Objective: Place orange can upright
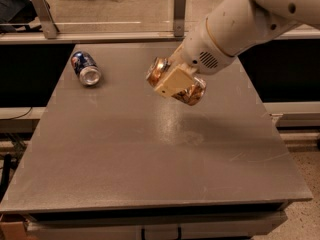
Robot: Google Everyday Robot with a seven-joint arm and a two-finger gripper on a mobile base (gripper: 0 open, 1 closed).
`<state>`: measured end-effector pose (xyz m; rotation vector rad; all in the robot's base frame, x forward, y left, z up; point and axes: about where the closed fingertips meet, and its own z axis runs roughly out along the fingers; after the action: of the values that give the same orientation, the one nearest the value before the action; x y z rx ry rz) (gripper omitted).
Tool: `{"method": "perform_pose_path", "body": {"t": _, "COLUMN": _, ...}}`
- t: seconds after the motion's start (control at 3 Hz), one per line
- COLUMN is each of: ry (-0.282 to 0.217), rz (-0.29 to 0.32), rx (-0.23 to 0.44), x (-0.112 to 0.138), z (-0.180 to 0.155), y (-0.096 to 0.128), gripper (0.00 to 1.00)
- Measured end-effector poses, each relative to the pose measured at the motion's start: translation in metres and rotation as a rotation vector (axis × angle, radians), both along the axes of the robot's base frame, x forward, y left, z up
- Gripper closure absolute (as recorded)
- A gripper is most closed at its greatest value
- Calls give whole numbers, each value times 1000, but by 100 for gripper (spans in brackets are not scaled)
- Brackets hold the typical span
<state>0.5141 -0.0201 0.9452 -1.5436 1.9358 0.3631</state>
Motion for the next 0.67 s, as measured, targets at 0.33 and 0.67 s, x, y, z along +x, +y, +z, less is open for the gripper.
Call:
{"method": "perform_pose_path", "body": {"t": 0.33, "ry": -17, "rz": 48, "rx": 191, "x": 5, "z": -2, "y": -16, "gripper": 100}}
{"method": "perform_pose_path", "body": {"t": 0.67, "ry": -31, "rz": 114, "rx": 415, "x": 3, "z": -8, "y": -20, "gripper": 100}}
